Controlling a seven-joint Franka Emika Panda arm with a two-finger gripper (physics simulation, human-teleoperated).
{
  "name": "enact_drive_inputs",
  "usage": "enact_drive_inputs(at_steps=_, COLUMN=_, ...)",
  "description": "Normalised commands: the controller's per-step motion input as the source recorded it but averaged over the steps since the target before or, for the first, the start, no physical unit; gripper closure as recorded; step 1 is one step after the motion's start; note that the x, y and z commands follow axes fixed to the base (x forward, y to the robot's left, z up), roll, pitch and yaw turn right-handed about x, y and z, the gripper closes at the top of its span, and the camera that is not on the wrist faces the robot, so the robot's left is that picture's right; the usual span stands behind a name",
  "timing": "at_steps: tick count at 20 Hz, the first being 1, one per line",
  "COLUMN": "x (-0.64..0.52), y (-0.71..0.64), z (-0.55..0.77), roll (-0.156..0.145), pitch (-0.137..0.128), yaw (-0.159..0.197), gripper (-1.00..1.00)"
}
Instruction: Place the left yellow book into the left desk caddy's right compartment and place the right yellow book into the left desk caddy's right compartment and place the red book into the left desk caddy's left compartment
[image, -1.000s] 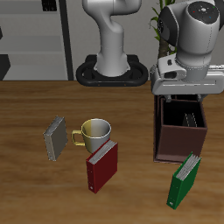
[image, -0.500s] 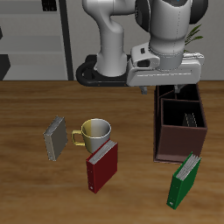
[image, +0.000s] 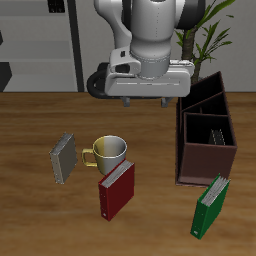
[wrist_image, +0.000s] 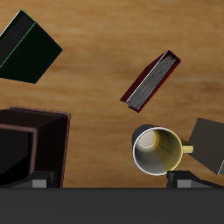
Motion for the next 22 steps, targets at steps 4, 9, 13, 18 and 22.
enact_drive_inputs(at_steps=4, x=0.12, y=-0.98, z=-0.02, roll=-0.106, pitch=-0.020, yaw=-0.019, gripper=-1.00)
enact_drive_inputs(at_steps=9, x=-0.12, y=-0.51, z=-0.10, roll=-0.015, pitch=-0.042, yaw=0.004, gripper=-1.00)
enact_drive_inputs(at_steps=13, x=-0.28, y=-0.25, z=-0.14, roll=0.058, pitch=-0.041, yaw=0.091, gripper=-1.00)
enact_drive_inputs(at_steps=18, x=-0.27, y=-0.40, z=-0.13, roll=0.054, pitch=-0.037, yaw=0.100, gripper=-1.00)
enact_drive_inputs(at_steps=22, x=-0.17, y=-0.53, z=0.01, roll=-0.023, pitch=-0.025, yaw=0.023, gripper=-1.00)
